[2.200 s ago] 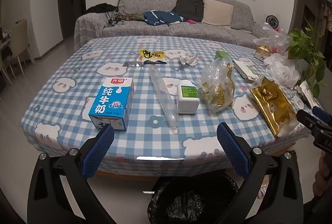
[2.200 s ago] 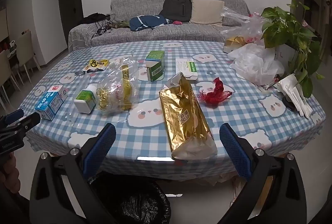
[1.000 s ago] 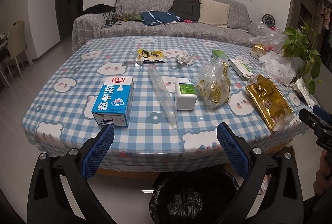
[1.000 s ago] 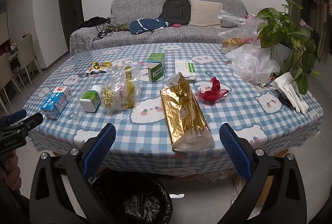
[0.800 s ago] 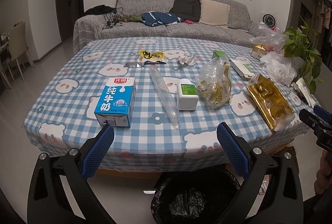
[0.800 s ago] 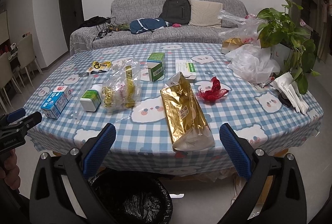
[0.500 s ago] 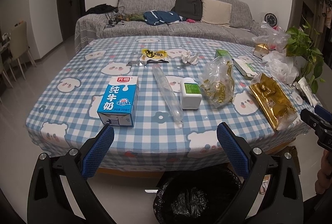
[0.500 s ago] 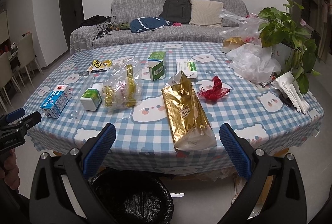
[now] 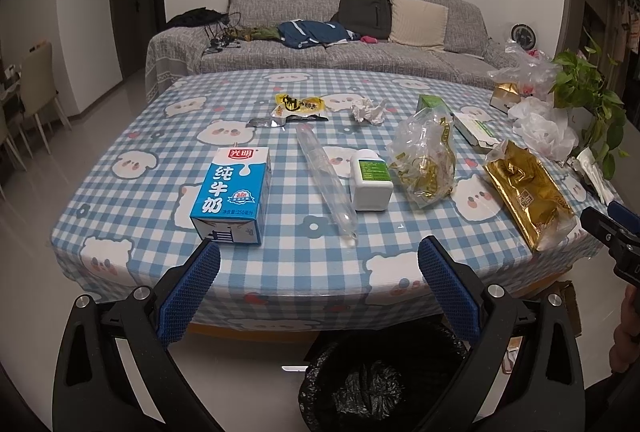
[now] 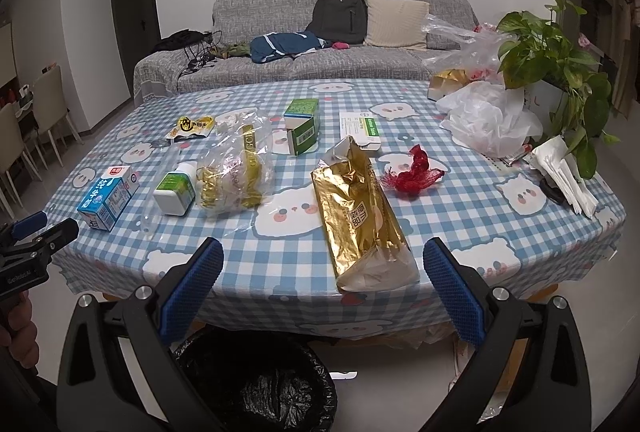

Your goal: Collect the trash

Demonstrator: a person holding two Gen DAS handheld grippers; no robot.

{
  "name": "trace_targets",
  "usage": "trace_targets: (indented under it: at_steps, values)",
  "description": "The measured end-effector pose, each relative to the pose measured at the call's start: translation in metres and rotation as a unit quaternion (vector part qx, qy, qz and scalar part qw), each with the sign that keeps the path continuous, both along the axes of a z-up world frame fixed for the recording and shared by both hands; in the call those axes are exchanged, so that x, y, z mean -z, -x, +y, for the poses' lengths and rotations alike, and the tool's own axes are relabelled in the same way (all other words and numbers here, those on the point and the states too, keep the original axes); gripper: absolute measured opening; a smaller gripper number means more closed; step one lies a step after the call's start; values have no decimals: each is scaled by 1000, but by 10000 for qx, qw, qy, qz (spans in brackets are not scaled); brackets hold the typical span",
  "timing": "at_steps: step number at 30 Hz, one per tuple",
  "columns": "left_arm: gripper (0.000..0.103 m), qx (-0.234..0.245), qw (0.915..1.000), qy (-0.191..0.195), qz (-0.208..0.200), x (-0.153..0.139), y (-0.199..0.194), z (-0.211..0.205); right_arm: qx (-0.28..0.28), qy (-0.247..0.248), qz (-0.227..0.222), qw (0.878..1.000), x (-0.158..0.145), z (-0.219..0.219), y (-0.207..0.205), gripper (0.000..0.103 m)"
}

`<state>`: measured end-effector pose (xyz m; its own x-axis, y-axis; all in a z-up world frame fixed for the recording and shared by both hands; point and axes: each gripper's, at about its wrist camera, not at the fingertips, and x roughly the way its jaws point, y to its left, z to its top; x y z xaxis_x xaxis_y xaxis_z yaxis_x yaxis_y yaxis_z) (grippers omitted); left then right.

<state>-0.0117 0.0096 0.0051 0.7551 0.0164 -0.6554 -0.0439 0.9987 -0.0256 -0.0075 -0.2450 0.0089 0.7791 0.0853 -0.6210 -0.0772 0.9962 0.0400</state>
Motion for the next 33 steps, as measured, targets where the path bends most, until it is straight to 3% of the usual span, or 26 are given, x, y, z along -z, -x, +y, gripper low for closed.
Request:
trace_targets:
  at_steps: [33]
  values:
    - [97, -30, 9998, 22, 172, 7, -8, 10, -93, 48, 58, 9999, 6, 12, -12, 96]
